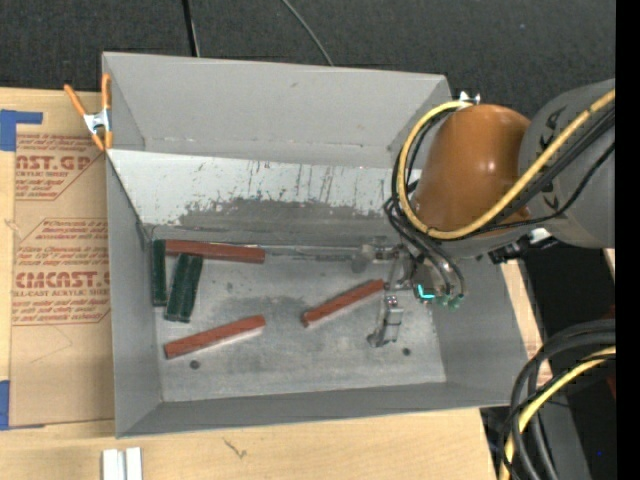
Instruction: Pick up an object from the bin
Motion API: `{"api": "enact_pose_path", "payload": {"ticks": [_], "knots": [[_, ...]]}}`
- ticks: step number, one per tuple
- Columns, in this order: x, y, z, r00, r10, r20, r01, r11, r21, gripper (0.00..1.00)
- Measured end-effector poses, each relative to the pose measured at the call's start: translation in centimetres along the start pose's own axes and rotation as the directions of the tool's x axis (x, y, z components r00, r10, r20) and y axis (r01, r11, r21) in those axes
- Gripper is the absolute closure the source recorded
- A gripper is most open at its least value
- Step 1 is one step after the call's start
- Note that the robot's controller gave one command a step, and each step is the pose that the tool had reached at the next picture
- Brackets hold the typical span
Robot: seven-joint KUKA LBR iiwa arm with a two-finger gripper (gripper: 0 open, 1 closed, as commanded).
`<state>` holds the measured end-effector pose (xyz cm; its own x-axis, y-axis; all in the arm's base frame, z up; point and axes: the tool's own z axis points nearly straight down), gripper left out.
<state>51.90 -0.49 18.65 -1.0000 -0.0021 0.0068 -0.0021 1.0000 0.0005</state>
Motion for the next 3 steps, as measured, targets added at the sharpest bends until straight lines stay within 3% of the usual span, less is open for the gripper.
{"api": "enact_pose_path", "payload": {"ticks": [1, 2, 3], "knots": [[-0.2, 0.0, -0.4, 1.0, 0.0, 0.008, 0.0, 1.0, 0.0, 0.0], [-2.4, -0.9, 3.4, 1.0, -0.021, 0.018, 0.021, 1.0, 0.001, 0.0], [-2.7, -2.3, 11.7, 0.993, -0.117, 0.007, 0.117, 0.993, 0.001, 1.0]]}}
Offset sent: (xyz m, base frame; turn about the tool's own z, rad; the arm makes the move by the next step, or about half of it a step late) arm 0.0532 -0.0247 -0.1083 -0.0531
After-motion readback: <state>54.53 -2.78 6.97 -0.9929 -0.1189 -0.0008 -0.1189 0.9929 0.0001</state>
